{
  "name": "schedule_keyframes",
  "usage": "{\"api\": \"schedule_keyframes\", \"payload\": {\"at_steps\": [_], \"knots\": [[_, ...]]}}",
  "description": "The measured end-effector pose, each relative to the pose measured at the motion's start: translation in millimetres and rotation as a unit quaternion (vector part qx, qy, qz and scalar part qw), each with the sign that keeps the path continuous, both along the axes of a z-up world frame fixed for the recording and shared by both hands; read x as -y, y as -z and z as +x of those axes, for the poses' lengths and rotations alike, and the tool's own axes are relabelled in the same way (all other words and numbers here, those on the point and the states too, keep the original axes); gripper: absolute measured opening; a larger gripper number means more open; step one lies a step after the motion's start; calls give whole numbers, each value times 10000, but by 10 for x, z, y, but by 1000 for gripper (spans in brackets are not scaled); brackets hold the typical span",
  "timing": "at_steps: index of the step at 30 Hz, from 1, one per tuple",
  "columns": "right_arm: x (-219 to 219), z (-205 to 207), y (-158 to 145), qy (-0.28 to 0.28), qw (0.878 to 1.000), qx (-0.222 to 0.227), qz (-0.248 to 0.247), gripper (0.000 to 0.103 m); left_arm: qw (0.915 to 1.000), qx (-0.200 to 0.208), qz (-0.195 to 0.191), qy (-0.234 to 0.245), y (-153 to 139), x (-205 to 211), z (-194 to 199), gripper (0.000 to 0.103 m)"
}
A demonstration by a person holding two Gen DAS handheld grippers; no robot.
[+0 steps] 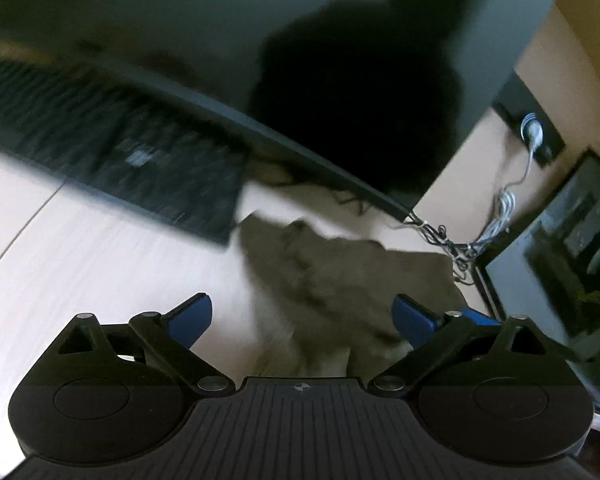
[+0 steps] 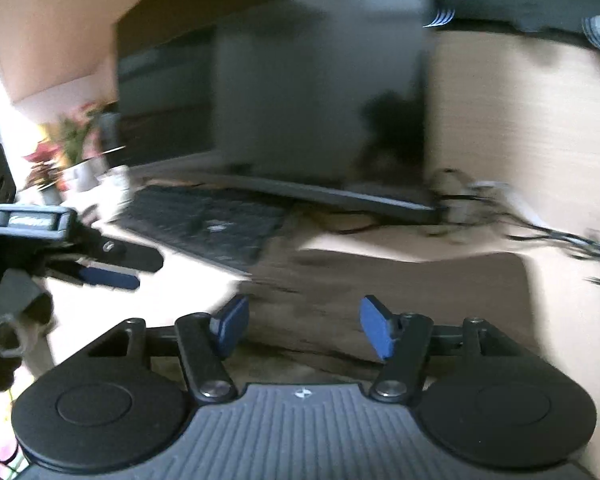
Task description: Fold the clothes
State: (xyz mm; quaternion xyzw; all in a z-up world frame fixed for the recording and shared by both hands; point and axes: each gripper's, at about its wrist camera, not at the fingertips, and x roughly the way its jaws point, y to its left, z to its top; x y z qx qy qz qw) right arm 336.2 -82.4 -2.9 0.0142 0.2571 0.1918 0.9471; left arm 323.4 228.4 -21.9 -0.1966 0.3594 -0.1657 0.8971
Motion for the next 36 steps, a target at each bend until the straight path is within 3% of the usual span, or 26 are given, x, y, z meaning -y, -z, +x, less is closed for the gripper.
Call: {"api": "schedule_keyframes", "payload": {"at_steps": [2, 8, 10, 12, 15, 18, 22, 25, 27, 29, 31, 33, 36], "knots": [[258, -87, -52, 319, 9995, -10, -5, 65, 9999, -3, 133, 80, 29, 222, 200, 87], [717, -168, 21, 1013, 9947, -171, -15, 67, 9980, -586, 198, -86, 365, 593, 637, 83], [813, -164, 72, 1146, 9931, -254, 6, 68, 9978, -570, 282, -162, 392, 640, 674, 65], [885, -150, 103, 1213, 9921, -308, 16, 68, 9980, -393, 447, -204, 332, 682, 662, 29], [946, -86, 105, 1207, 9923, -282, 72, 68, 9972, 29, 722, -202, 156, 694, 549, 21], [914, 51, 61, 1036, 9944, -133, 165, 68, 9928, 293, 1141, -224, 62, 692, 432, 21], [725, 351, 53, 449, 9987, -39, 240, 67, 9897, 125, 1402, -256, 175, 653, 422, 21], [643, 642, 290, 227, 9988, -414, 89, 65, 9870, -10, 1581, -282, 269, 624, 421, 32], [642, 799, 483, 255, 9967, -756, -149, 62, 9849, -100, 1700, -300, 331, 604, 420, 48], [642, 957, 675, 282, 9928, -1097, -387, 62, 9826, -190, 1818, -317, 394, 585, 419, 52], [721, 966, 618, 288, 9926, -1140, -306, 62, 9846, -175, 1686, -420, 286, 514, 391, 50], [765, 912, 439, 272, 9950, -908, -328, 62, 9877, -119, 1458, -554, 114, 424, 353, 53], [793, 886, 185, 138, 9979, -583, -260, 61, 9984, -90, 407, -386, -53, 310, 361, 55]]}}
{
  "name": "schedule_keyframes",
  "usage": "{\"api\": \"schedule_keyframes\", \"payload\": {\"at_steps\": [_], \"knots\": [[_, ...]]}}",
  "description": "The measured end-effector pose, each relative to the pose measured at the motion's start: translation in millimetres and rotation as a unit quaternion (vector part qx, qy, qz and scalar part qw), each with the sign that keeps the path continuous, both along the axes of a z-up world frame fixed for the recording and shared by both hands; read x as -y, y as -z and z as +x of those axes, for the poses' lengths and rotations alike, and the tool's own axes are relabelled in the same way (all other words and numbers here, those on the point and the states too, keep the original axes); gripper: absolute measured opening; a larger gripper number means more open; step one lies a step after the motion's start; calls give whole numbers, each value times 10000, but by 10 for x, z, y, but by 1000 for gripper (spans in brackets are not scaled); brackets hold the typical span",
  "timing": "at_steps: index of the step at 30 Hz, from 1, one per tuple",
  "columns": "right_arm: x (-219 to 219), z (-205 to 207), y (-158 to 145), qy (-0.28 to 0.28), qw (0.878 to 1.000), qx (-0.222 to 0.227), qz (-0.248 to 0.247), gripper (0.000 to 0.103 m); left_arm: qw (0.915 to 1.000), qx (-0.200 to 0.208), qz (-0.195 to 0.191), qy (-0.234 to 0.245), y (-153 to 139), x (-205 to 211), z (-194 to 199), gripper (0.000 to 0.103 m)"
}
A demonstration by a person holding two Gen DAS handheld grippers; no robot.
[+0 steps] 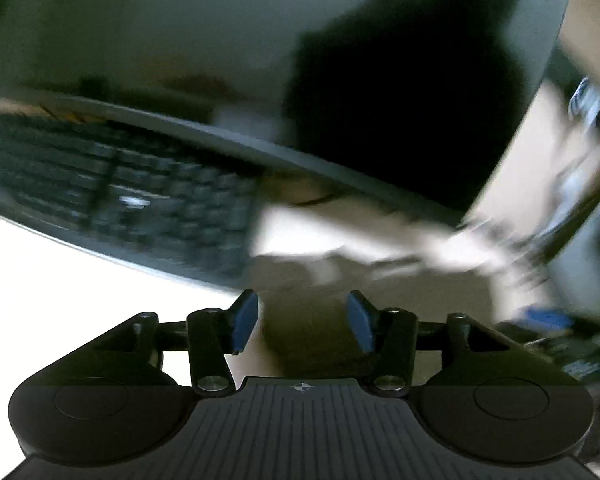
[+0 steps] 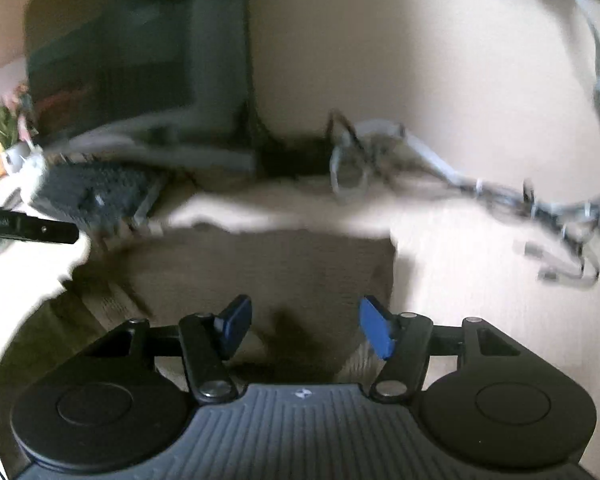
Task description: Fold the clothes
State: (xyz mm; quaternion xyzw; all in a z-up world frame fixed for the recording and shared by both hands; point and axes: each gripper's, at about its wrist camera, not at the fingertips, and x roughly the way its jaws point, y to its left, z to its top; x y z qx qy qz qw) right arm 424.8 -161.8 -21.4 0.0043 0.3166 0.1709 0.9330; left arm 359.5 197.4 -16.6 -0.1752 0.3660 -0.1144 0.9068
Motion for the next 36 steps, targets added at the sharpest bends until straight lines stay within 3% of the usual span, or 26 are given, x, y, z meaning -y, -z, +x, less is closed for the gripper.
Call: {"api": "schedule_keyframes", "payload": {"at_steps": [2, 3, 5, 6, 8, 10, 12, 14, 18, 21, 25, 34, 36], "knots": [[-50, 77, -68, -152, 9998, 40, 94, 60, 9987, -146, -471, 132, 57, 19, 102, 55], [-90, 141, -46, -215, 9997, 4, 97, 60, 9981, -306, -511, 129, 145, 53, 172, 55], [-170, 342, 90, -272, 9994, -203, -54, 60, 9976, -664, -189, 75, 396, 143, 308, 53], [-210, 440, 219, -271, 9986, -421, -181, 60, 9973, -736, 19, 60, 503, 185, 347, 46], [-230, 551, 482, -238, 9960, -759, -416, 59, 9974, -634, 318, 93, 592, 252, 345, 45], [-242, 525, 502, -300, 9961, -689, -452, 59, 9980, -558, 275, 70, 481, 260, 259, 52], [-220, 516, 500, -393, 9960, -685, -416, 60, 9993, -342, 171, 19, 348, 216, 82, 68], [-170, 514, 535, -497, 9960, -679, -316, 61, 9995, -194, 220, -64, 256, 147, -142, 77], [-97, 512, 529, -589, 9958, -689, -130, 62, 9985, -297, 329, -336, 249, -66, -703, 80], [-44, 417, 457, -591, 9960, -672, -51, 62, 9969, -566, 229, -487, 311, -239, -1127, 80], [115, 154, 355, -477, 9961, -719, 166, 62, 9974, -634, -103, -333, 380, -377, -1585, 84], [371, -923, 298, 588, 9935, -973, -115, 65, 9993, -269, -58, 233, 390, -332, -1422, 88], [372, -937, 238, 744, 9934, -868, 10, 63, 9992, -188, -48, 359, 393, -322, -1386, 88]]}}
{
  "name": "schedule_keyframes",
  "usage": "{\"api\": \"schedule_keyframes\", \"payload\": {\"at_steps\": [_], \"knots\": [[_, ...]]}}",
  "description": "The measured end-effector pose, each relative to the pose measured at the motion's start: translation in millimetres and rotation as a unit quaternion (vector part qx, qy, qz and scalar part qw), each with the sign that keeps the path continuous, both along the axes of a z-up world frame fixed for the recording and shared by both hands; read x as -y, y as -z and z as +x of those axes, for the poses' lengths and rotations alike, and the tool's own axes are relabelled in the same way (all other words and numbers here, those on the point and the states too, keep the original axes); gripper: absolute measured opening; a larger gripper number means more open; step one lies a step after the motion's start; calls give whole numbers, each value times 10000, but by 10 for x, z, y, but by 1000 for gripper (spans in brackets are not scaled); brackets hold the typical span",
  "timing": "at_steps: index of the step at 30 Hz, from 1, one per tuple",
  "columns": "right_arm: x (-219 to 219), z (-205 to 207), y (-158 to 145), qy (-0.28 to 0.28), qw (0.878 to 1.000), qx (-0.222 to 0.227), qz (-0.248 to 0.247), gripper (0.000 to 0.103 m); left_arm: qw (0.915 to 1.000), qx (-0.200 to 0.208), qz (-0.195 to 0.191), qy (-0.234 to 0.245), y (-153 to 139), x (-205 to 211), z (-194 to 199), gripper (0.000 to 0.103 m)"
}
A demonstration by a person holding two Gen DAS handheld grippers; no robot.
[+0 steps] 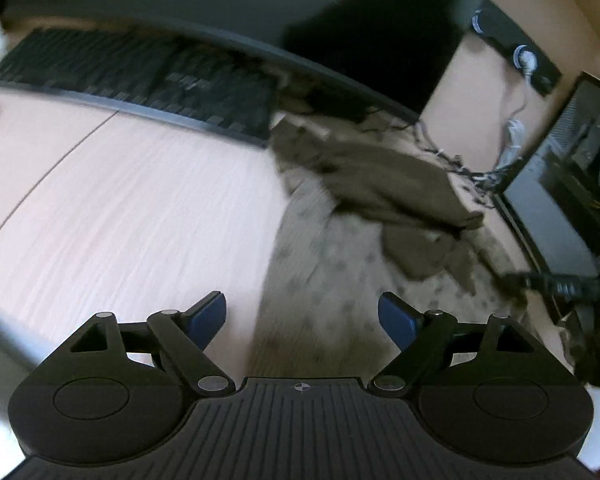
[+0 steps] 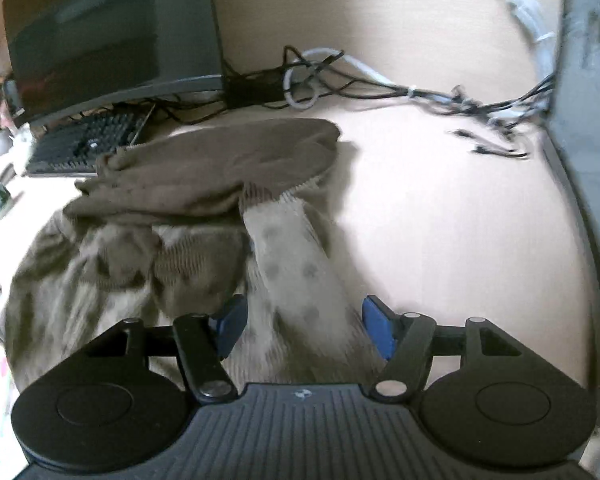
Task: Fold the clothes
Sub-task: 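Grasp the dress body with the right tool and lift it up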
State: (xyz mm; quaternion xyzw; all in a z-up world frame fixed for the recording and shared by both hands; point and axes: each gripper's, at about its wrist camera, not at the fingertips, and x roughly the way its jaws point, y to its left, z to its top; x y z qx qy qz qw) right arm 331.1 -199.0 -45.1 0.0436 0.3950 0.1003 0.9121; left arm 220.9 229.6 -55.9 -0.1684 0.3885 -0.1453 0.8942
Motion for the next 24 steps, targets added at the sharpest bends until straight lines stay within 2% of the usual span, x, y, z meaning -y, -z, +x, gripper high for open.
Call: {"api": "schedule_keyframes", "payload": {"at_steps": [2, 6, 8, 17, 24], "knots": [[-2, 7, -66, 157, 9997, 130, 122, 62, 10000, 35, -2, 84, 8, 17, 74, 89], [-6, 20, -197, 471, 9975, 388, 365, 63, 9997, -224, -55, -37, 67, 99, 482, 90], [11, 238, -147, 675, 9950, 410, 617, 66, 9993, -354, -81, -97, 96, 140, 686, 90], [82, 1294, 97, 495, 9954, 14, 822, 66, 9947, -935, -200, -369, 228, 324, 1605, 88], [138, 2070, 282, 329, 9936, -331, 1029, 66, 9932, -1064, -323, -342, 293, 389, 1949, 88]]}}
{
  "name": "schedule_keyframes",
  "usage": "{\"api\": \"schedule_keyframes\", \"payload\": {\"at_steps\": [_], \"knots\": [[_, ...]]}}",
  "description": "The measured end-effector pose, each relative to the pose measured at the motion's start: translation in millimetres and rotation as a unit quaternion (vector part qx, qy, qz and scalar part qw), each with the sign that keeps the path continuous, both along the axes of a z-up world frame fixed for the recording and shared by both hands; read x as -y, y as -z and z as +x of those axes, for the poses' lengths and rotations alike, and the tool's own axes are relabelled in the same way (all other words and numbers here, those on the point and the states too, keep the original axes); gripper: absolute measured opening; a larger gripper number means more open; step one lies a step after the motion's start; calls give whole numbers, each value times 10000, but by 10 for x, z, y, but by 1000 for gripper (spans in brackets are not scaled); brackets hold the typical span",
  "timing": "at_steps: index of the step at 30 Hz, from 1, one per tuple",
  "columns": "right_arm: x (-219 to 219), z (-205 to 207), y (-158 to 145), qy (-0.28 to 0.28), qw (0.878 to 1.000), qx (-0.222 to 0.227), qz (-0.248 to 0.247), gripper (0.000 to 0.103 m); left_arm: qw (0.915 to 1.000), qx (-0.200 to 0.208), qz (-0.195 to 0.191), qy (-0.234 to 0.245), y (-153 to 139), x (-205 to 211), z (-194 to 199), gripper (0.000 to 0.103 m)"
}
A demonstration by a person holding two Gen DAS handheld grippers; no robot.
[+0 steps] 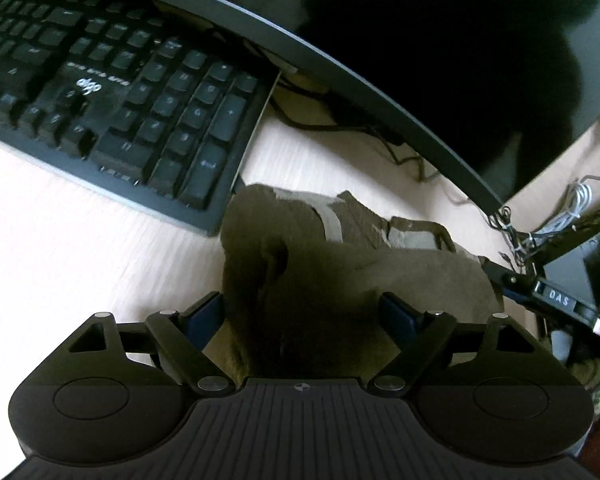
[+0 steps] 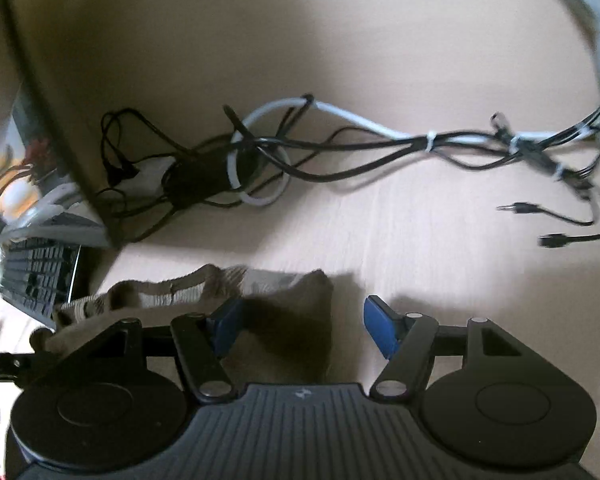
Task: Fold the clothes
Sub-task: 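Grasp the dress body with the right tool and lift it up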
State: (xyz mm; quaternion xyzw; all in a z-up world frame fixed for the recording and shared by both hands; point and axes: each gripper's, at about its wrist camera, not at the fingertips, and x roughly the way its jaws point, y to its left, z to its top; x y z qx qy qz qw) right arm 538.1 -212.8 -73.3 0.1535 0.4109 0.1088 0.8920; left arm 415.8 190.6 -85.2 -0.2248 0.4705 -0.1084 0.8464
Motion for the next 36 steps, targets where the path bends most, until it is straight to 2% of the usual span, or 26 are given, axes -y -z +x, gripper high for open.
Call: {"api": "schedule_keyframes", "payload": {"at_steps": [5, 8, 10, 11, 12, 13, 14, 15, 17, 21, 23, 28, 31, 36], "knots": [[-125, 226, 103, -569, 9976, -213, 341, 67, 9998, -44, -187, 99, 19, 19, 205, 92], [-287, 308, 124, -1123, 9922, -285, 467, 68, 9996, 12, -143, 236, 1, 63, 226, 94], [-397, 326, 125, -1491, 9870, -341, 496, 68, 9994, 49, -114, 327, -12, 93, 239, 89], [-458, 317, 117, -1672, 9845, -336, 414, 66, 9992, 68, -100, 373, -18, 107, 246, 72], [-519, 307, 108, -1852, 9816, -330, 333, 55, 9991, 87, -85, 418, -24, 122, 253, 49], [-579, 298, 100, -2031, 9783, -324, 251, 47, 9988, 105, -71, 464, -31, 137, 260, 43], [-610, 279, 92, -2112, 9769, -308, 120, 32, 9986, 124, -56, 509, -37, 152, 267, 35], [-614, 256, 79, -2127, 9767, -283, 51, 26, 9984, 143, -42, 555, -43, 166, 274, 28], [-579, 168, -7, -2098, 9776, -169, 88, 21, 9975, 225, -33, 667, -91, 185, 259, 25], [-487, -202, -352, -2100, 9773, 282, 37, 18, 9915, 717, -123, 1080, -470, 149, -23, 24], [-436, -433, -550, -2134, 9755, 536, -28, 17, 9859, 946, -31, 1377, -668, 157, -226, 24], [-429, -1269, -949, -2638, 9571, 1069, -547, 17, 9722, 1174, 221, 2015, -887, 156, -891, 24], [-543, -1764, -954, -3147, 9394, 1006, -915, 17, 9709, 1058, 244, 2136, -780, 82, -1235, 26], [-749, -2401, -595, -3600, 9188, 528, -1528, 17, 9772, 663, 170, 2009, -544, -118, -1637, 47]]}}
